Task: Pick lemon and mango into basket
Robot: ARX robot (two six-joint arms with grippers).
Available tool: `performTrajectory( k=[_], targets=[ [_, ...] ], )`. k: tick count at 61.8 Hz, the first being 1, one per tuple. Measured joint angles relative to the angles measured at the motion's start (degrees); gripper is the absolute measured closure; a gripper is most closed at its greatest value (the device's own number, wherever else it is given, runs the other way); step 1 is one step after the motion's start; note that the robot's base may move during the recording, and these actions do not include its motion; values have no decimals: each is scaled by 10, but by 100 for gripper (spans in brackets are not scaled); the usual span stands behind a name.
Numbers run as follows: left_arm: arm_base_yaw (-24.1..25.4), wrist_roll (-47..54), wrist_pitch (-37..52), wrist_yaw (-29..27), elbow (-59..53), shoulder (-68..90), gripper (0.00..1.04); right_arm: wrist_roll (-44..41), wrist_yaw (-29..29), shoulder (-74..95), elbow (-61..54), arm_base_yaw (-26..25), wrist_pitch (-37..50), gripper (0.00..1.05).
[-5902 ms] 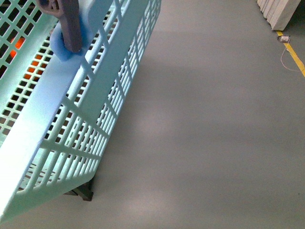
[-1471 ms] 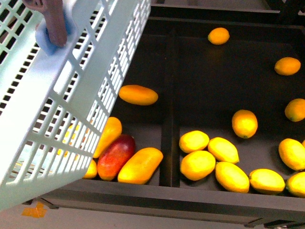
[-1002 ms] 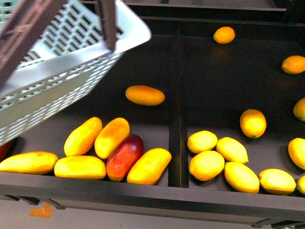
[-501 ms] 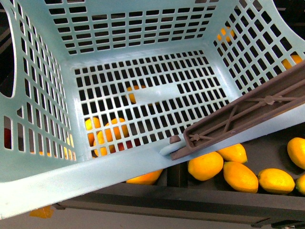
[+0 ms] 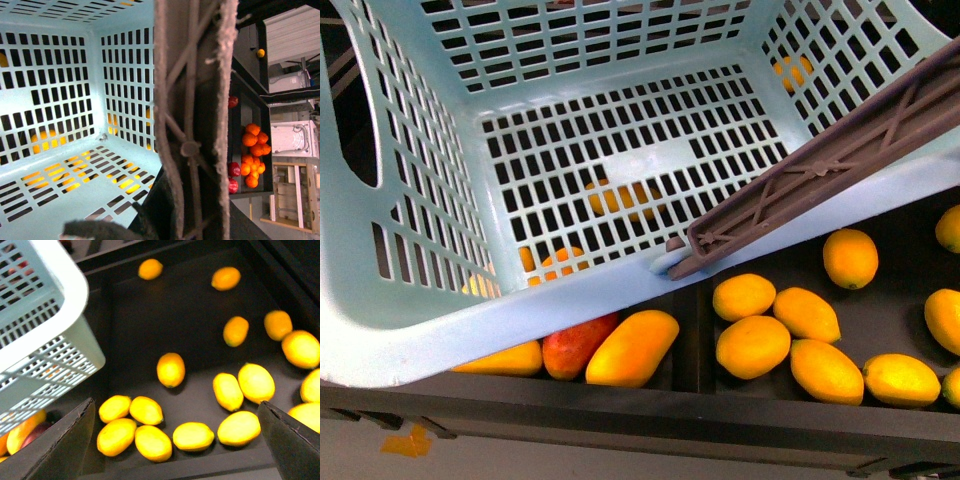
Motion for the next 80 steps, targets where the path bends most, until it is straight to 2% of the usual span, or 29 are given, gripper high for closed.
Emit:
performTrajectory(
  k=[5,10,17,22,26,33,42,60,80],
  targets=[
    [0,-2,0,4,0,0,99,-8,-37,122,8,-73,112,9],
    [0,-1,0,2,0,0,99,-34,-61,273,22,-111,243,9],
    [0,-2,0,-1,0,0,99,-89,-73,515,68,-119,439,9],
    [0,-1,0,-3,0,0,99,-127,-60,691,122,-112,540,9],
    [0,-1,0,-2,0,0,99,-152,-58,811,165,-102,577,9],
    [0,-2,0,0,0,0,99,-171,-76,984,233,-76,566,9],
    [0,-1,0,0,0,0,99,-174,-72,1100,289,-40,563,9],
    [0,-1,0,-2,0,0,99,-167,-49,1170,381,39,543,9],
    [0,-1,0,0,0,0,99,-147,-29,1212,471,80,501,9]
  ],
)
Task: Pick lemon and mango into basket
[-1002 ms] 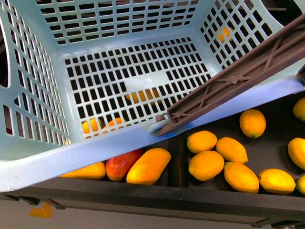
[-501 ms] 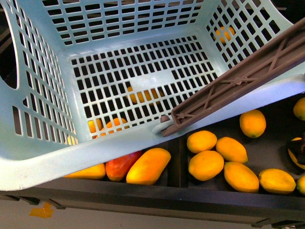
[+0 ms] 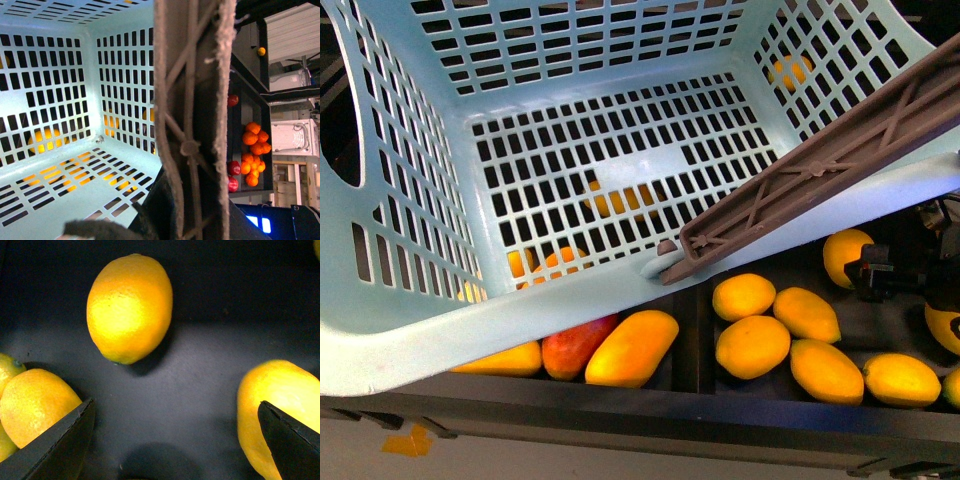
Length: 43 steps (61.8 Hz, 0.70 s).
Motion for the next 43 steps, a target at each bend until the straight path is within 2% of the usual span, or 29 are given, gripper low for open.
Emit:
performTrajectory(
  k=[36,43],
  targets=[
    [0,0,0,0,0,0,99,28,26,57,116,42,-64,9],
    [0,0,0,0,0,0,99,30,37,63,125,44,-76,23]
  ],
)
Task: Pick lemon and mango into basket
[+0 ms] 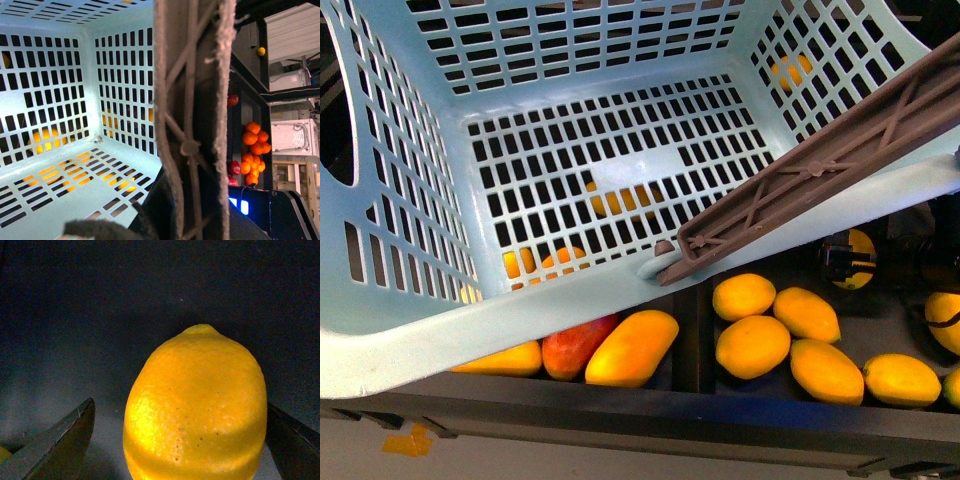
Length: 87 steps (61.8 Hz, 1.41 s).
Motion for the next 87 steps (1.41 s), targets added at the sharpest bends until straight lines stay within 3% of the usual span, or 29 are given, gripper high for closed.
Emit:
performTrajectory(
  k=[4,10,21,39,49,60,74,87],
  targets=[
    [0,0,0,0,0,0,99,0,2,2,1,0,-3,33],
    [0,0,0,0,0,0,99,0,3,2,0,0,-2,38],
    [0,0,0,0,0,0,99,3,4,-6,-17,-9,14,39],
    [0,0,0,0,0,0,99,35,4,-129,-137,-82,105,39],
    [0,0,0,0,0,0,99,78,-39,-278,-209,-148,105,39],
    [0,0,0,0,0,0,99,114,-88,-452,-250,-172,70,39],
    [0,0,0,-2,0,0,99,137,-100,-649,-259,-116,13,39],
    [0,0,0,-1,0,0,99,129,-47,-711,-258,16,-9,40]
  ],
)
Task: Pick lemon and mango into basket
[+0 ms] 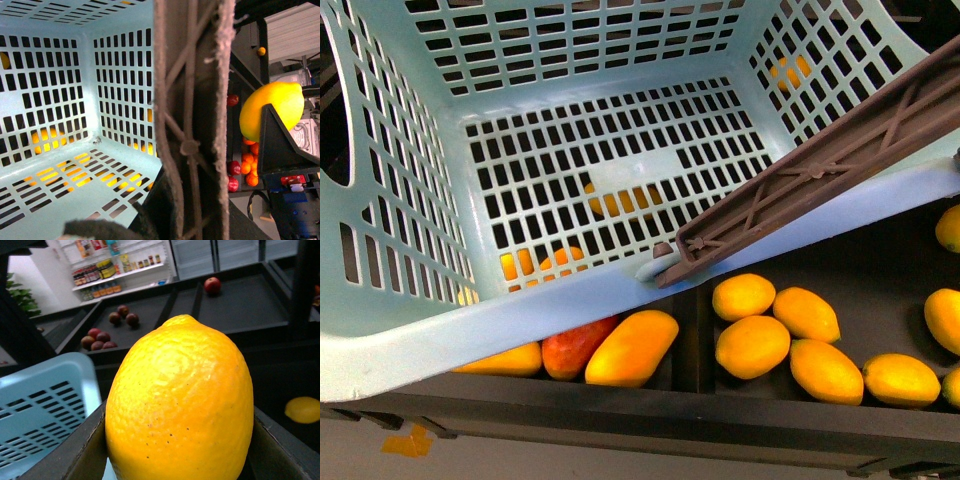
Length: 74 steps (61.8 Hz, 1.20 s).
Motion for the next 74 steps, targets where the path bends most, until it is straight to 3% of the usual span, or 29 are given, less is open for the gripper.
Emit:
performTrajectory(
  k=[27,28,38,53,57,74],
  targets=[
    [0,0,0,0,0,0,99,-32,99,48,5,180,-11,39],
    [0,0,0,1,0,0,99,-35,111,49,5,184,-17,35],
    [0,0,0,1,0,0,99,-38,148,46,7,185,-30,8],
    [0,0,0,1,-1,0,99,-51,204,5,9,153,-38,9],
    [0,2,0,-3,-1,0,99,-84,248,-4,-13,152,21,20],
    [0,2,0,1,-1,0,99,-120,219,-103,-175,108,89,69]
  ],
)
